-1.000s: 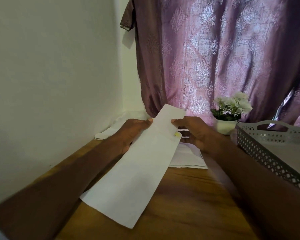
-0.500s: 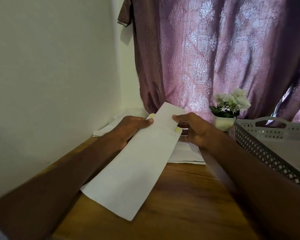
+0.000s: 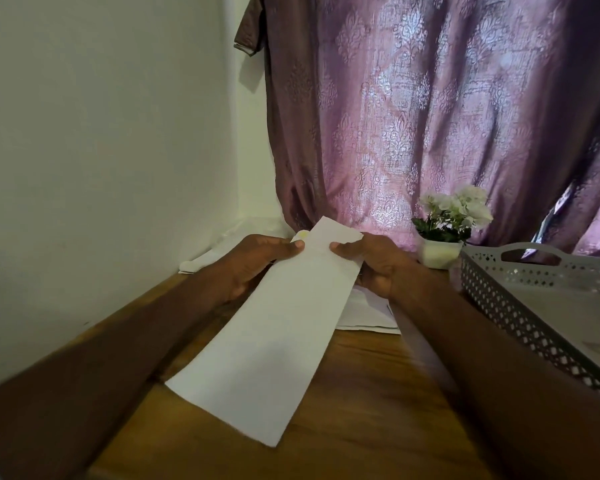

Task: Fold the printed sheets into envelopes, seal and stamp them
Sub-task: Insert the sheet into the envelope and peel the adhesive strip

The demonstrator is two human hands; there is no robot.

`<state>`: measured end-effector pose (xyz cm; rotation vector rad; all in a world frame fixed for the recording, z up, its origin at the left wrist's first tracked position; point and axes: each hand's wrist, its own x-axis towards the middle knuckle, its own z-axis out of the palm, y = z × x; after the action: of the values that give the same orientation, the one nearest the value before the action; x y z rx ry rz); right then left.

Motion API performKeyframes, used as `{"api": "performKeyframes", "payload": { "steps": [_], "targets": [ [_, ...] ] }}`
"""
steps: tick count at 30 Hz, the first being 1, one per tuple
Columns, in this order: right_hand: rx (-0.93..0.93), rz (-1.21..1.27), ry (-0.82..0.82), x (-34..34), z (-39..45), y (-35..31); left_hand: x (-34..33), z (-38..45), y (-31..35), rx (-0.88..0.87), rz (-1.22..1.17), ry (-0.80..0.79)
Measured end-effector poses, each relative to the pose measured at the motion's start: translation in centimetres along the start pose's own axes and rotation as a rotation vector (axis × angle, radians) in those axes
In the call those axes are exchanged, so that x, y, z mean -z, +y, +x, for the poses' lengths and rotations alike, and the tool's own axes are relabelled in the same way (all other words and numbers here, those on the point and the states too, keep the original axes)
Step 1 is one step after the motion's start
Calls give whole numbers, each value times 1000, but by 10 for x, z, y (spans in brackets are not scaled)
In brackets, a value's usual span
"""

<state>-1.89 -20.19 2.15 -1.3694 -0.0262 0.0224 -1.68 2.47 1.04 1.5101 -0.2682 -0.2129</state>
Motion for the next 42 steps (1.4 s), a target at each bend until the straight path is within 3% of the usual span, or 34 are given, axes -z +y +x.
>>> {"api": "performKeyframes", "payload": {
  "steps": [19, 42],
  "targets": [
    [-22, 65, 98, -5, -5, -2, -2, 5, -4, -50, 33, 6],
    [-109, 80, 1, -11, -14, -5, -7, -3, -1, -45, -7, -23]
  ]
}}
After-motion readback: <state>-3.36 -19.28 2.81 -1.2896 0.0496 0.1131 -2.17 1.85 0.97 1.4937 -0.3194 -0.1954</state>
